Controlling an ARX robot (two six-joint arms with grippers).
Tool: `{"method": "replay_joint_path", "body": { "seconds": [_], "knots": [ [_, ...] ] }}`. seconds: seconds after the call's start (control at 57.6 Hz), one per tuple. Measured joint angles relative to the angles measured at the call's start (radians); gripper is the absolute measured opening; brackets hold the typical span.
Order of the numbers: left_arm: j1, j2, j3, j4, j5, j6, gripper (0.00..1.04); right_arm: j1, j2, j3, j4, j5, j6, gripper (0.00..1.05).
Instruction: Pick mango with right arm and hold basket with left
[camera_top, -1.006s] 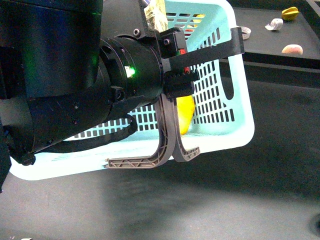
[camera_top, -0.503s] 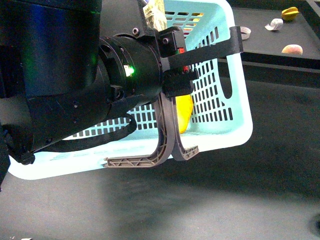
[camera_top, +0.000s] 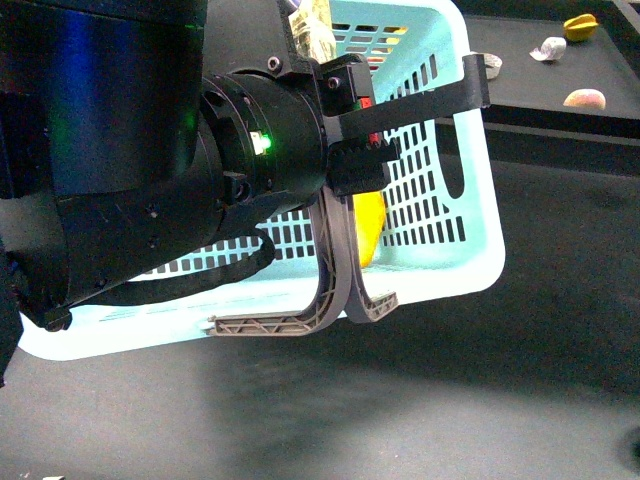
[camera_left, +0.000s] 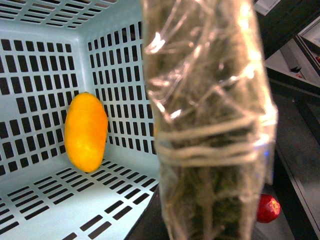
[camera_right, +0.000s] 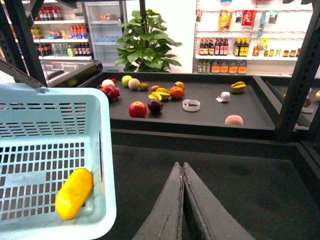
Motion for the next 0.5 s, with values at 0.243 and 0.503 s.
{"method": "replay_joint_path", "body": {
  "seconds": [0.243, 0.503],
  "knots": [
    [0.0, 0.0, 0.0, 0.0, 0.0, 0.0, 0.05, 0.0, -0.066, 0.0, -0.066, 0.0, 0.0, 0.02],
    [0.0, 0.0, 0.0, 0.0, 0.001, 0.0, 0.05, 0.0, -0.218, 0.001, -0.254, -0.003, 0.0, 0.02]
  ]
}}
